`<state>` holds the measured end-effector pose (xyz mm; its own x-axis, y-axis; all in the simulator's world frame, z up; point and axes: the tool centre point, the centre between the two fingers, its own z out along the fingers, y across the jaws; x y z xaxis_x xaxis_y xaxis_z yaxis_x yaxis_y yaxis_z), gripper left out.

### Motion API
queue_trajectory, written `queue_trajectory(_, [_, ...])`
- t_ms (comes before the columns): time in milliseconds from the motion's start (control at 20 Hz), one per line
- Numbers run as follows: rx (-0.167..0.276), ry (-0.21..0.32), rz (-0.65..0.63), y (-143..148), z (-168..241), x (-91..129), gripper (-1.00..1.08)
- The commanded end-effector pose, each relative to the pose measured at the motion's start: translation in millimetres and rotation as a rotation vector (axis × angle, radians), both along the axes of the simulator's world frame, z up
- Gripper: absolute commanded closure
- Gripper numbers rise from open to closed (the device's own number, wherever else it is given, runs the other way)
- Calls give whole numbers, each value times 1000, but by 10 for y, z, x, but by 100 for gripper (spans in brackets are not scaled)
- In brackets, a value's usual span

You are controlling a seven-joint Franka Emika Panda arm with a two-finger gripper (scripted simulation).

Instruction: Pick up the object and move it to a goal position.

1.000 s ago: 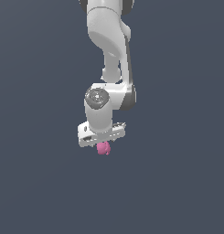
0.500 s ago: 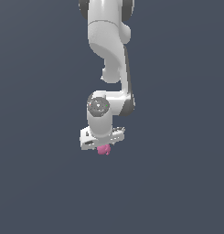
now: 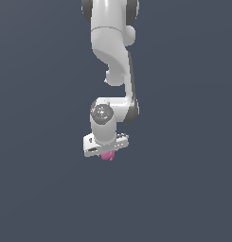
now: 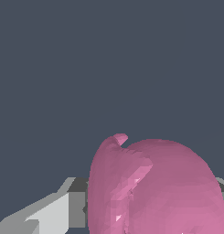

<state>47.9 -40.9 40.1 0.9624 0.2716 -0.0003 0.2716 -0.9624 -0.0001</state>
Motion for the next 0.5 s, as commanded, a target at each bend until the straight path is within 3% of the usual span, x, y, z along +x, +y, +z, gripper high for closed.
queue_trajectory(0, [0,0,0,0,-1,2,108])
queue_trajectory(450, [0,0,0,12,17,-8,108])
